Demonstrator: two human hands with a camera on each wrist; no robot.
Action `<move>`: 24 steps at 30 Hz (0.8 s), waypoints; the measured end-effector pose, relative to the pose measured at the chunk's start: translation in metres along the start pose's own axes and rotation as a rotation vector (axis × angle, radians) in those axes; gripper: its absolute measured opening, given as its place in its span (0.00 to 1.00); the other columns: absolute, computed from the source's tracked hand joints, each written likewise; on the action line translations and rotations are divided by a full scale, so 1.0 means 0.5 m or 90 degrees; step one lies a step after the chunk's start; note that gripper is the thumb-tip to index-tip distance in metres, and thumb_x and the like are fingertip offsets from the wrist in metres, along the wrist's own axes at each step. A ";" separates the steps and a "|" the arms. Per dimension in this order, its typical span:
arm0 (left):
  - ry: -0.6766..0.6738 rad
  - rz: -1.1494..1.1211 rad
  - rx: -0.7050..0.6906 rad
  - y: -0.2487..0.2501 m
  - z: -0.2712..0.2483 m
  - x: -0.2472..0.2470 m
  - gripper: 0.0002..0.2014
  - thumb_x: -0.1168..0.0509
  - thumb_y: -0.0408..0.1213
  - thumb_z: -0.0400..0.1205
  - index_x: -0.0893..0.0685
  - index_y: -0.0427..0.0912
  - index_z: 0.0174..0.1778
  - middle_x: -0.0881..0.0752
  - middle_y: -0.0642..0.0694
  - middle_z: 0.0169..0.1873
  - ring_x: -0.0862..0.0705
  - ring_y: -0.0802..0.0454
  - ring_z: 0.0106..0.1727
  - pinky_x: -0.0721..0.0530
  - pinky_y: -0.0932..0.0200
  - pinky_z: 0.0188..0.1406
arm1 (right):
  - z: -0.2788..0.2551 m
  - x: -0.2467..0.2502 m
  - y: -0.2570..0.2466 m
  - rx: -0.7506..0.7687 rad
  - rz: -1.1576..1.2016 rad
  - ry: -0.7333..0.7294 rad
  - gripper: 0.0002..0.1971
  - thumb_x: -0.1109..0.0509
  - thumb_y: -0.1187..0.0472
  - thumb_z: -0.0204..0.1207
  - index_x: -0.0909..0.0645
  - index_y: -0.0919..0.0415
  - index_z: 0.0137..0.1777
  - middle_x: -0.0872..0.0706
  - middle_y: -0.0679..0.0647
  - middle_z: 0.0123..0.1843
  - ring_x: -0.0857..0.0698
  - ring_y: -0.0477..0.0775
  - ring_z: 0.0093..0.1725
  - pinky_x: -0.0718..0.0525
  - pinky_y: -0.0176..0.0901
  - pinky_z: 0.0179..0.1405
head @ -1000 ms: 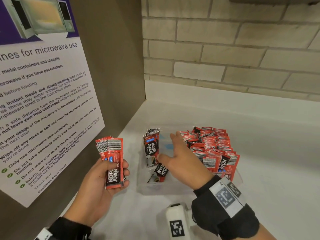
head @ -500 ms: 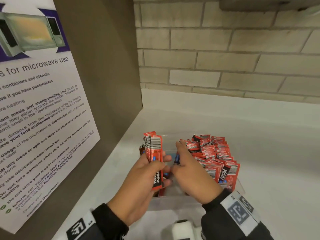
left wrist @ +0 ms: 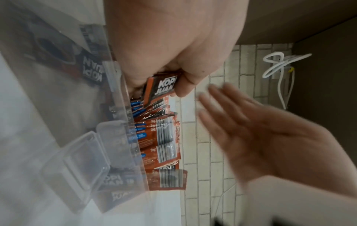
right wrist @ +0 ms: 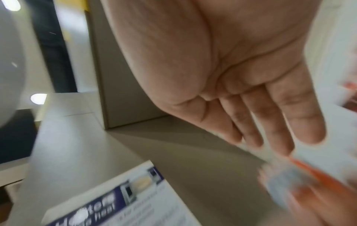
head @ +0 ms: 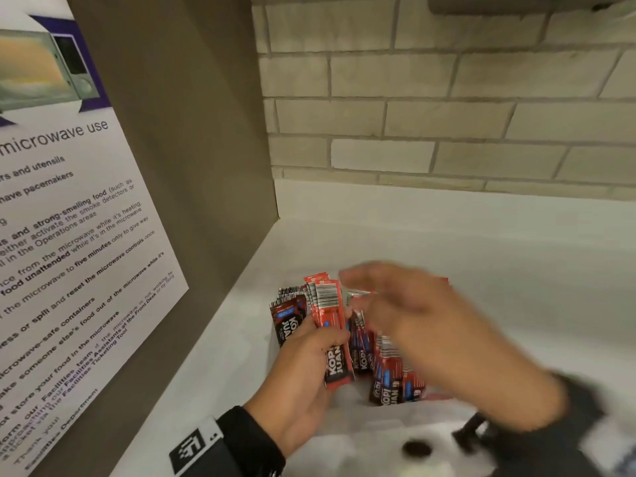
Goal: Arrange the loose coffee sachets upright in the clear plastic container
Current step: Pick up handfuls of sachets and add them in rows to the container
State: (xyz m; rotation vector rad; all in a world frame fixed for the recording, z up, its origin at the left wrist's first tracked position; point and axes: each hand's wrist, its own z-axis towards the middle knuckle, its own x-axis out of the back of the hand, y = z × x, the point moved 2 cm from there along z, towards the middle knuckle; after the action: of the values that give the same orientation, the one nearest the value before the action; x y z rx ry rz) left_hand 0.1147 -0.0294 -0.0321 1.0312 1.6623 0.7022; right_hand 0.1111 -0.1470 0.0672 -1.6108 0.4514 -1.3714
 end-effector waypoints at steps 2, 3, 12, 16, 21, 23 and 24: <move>0.008 0.008 0.016 -0.003 0.001 0.004 0.16 0.41 0.24 0.80 0.15 0.41 0.58 0.09 0.41 0.45 0.13 0.49 0.37 0.20 0.59 0.29 | 0.019 0.076 -0.024 0.029 -0.068 0.054 0.15 0.39 0.69 0.76 0.17 0.47 0.46 0.13 0.42 0.46 0.14 0.42 0.39 0.19 0.32 0.38; 0.007 0.013 0.021 -0.003 0.000 0.004 0.15 0.41 0.25 0.80 0.15 0.42 0.58 0.09 0.43 0.46 0.13 0.50 0.36 0.21 0.58 0.30 | 0.037 0.108 -0.034 0.047 -0.130 0.060 0.15 0.39 0.70 0.76 0.17 0.49 0.46 0.12 0.43 0.45 0.14 0.42 0.38 0.18 0.33 0.39; 0.029 0.027 0.025 -0.002 0.005 0.002 0.15 0.39 0.26 0.80 0.15 0.43 0.59 0.10 0.41 0.50 0.13 0.46 0.48 0.21 0.53 0.40 | 0.171 0.055 0.037 0.056 -0.678 -0.393 0.22 0.39 0.58 0.81 0.31 0.42 0.74 0.30 0.51 0.68 0.29 0.47 0.63 0.33 0.38 0.64; 0.038 0.026 0.024 -0.001 0.004 0.002 0.15 0.39 0.26 0.79 0.14 0.43 0.58 0.09 0.42 0.49 0.13 0.45 0.49 0.20 0.53 0.40 | 0.196 0.023 0.048 0.045 -0.765 -0.431 0.24 0.37 0.52 0.80 0.35 0.38 0.76 0.36 0.55 0.68 0.33 0.57 0.71 0.29 0.51 0.68; 0.035 0.020 0.031 -0.002 0.005 0.005 0.15 0.39 0.26 0.80 0.15 0.44 0.58 0.10 0.42 0.45 0.13 0.45 0.49 0.19 0.52 0.44 | 0.203 -0.004 0.056 0.034 -0.860 -0.474 0.25 0.37 0.43 0.78 0.28 0.51 0.73 0.34 0.57 0.69 0.32 0.58 0.71 0.28 0.46 0.57; 0.031 0.016 0.028 -0.001 0.005 0.005 0.15 0.39 0.25 0.80 0.15 0.43 0.58 0.10 0.42 0.46 0.14 0.45 0.49 0.20 0.51 0.44 | 0.205 -0.010 0.057 0.064 -0.869 -0.463 0.22 0.36 0.45 0.78 0.23 0.56 0.67 0.30 0.57 0.66 0.30 0.56 0.68 0.30 0.43 0.49; 0.030 0.016 0.025 -0.001 0.004 0.005 0.15 0.39 0.25 0.80 0.15 0.43 0.58 0.10 0.42 0.46 0.14 0.45 0.49 0.19 0.52 0.44 | 0.206 -0.011 0.058 0.076 -0.860 -0.455 0.21 0.36 0.46 0.79 0.22 0.58 0.66 0.28 0.57 0.66 0.29 0.55 0.66 0.32 0.40 0.46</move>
State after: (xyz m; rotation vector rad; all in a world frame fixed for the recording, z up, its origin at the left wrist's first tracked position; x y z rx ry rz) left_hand 0.1162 -0.0272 -0.0341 1.0719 1.7119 0.7169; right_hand 0.2113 -0.1147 0.0475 -2.2029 -1.3406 -1.4488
